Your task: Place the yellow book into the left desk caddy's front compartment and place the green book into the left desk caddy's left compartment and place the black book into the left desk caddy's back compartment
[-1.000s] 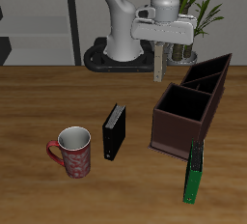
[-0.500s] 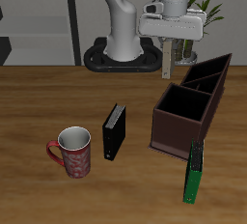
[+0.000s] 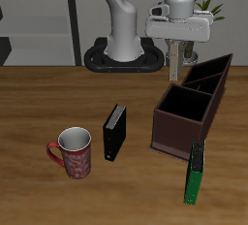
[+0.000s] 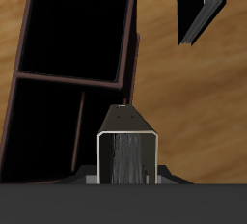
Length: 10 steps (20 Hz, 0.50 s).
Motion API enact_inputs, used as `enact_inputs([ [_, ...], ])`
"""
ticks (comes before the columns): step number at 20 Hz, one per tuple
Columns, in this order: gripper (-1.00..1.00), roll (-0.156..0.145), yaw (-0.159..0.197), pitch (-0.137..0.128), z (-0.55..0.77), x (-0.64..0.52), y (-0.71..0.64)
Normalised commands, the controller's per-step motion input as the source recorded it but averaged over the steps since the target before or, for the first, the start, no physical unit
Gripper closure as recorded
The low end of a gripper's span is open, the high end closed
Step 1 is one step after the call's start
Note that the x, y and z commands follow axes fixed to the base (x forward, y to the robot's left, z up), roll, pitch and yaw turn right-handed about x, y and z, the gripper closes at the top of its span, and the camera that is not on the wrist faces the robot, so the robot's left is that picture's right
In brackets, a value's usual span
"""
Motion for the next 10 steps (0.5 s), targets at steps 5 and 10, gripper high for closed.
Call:
enact_inputs([
  [5,1.00,0.021,-0.026,0.008,-0.03,0.06,0.14],
  [10,1.00,0.006,-0.048,0.020,-0.06,0.11,0.07],
])
